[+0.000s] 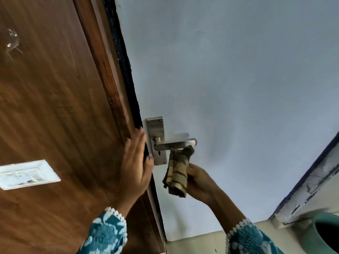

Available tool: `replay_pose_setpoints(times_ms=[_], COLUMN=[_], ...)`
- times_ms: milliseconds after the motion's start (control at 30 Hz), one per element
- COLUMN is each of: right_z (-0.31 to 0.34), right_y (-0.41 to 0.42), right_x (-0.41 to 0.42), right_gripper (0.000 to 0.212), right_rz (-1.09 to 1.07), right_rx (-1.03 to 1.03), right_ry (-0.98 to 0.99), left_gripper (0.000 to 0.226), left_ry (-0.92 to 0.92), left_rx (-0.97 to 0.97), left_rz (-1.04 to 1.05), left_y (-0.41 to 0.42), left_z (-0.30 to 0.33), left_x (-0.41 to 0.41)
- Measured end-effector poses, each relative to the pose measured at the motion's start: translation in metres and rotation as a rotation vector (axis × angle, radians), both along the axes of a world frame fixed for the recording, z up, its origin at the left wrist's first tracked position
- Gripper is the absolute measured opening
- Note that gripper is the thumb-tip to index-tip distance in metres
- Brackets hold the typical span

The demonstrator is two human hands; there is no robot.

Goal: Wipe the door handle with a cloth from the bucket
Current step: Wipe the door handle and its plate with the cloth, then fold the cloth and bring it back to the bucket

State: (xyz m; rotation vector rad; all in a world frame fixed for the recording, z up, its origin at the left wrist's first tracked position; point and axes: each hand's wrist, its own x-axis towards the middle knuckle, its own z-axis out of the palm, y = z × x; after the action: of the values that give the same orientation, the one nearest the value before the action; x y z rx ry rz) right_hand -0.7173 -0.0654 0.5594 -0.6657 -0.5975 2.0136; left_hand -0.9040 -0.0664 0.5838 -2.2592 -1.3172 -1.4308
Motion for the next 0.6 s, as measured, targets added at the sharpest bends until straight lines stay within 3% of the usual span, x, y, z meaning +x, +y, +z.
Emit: replay_pose_setpoints(times_ms=[100, 200, 300, 400, 500, 600], right_z=[0.011, 0.025, 0.028, 0.026, 0.021, 0.017], right_y=[-0.005, -0.005, -0.001, 0.000, -0.005, -0.018], right_x=[0.018, 0.022, 0.026, 0.042, 0.071, 0.102], right_gripper=[0.021, 0.020, 0.021, 0.024, 0.037, 0.047], right_rz=[-0.022, -0.067, -0.113, -0.226, -0.417, -0.454], right_rx=[0.055, 0.073, 0.129, 0.141, 0.087, 0.107], right_ry=[-0.006, -0.079, -0.245, -0.432, -0.535, -0.633], left_gripper=[0.043, 0.038, 0.038, 0.013, 0.017, 0.018], left_ry=[-0.268, -0.734, -0.995, -0.996, -0.946, -0.939], left_rx=[-0.286, -0.757, -1.102, -1.176, -1.208, -1.249], left_rz=[-0.282, -0.363, -0.462, -0.421, -0.360, -0.348], left_y=[-0.023, -0.037, -0.029, -0.018, -0.006, 0.000], left_z=[-0.017, 0.000, 0.013, 0.018, 0.012, 0.007], left_x=[0.034, 0.070, 0.087, 0.095, 0.108, 0.134])
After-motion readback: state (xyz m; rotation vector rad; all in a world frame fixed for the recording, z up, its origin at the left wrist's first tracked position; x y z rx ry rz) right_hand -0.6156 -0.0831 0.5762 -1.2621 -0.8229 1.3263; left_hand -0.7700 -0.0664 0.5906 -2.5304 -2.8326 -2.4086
